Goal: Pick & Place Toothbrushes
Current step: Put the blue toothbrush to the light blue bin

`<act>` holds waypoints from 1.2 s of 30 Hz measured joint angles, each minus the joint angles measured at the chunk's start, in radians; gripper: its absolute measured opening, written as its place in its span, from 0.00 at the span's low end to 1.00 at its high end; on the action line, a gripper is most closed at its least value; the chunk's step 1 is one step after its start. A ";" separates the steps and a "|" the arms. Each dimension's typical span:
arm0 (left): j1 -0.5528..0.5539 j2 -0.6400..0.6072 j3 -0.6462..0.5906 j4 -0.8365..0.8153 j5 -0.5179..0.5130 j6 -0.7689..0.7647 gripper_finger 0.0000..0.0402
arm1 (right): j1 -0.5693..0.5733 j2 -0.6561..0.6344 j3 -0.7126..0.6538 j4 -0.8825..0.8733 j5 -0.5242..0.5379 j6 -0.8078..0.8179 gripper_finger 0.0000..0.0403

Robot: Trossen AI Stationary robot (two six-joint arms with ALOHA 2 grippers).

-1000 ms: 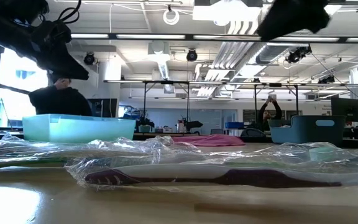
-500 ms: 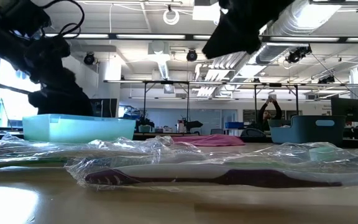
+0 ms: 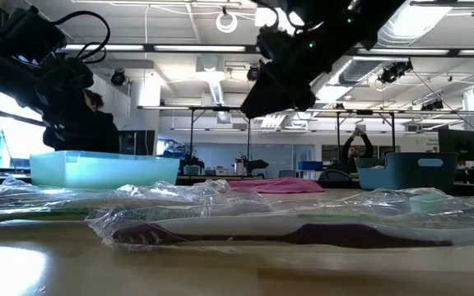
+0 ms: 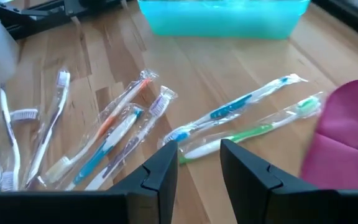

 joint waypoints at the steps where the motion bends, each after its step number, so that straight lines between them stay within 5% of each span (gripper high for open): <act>1: 0.000 0.000 0.000 0.002 0.000 0.000 0.23 | -0.004 0.011 0.000 0.015 -0.006 0.000 0.28; 15: 0.000 0.000 0.000 0.007 -0.001 0.000 0.23 | -0.010 0.159 0.000 0.369 -0.034 0.023 0.28; 22: 0.000 0.000 0.000 0.007 -0.003 0.001 0.23 | -0.008 0.169 0.000 0.389 -0.110 0.070 0.28; 36: 0.000 0.000 0.000 0.036 -0.003 0.001 0.23 | -0.001 0.169 0.000 0.407 -0.101 0.061 0.28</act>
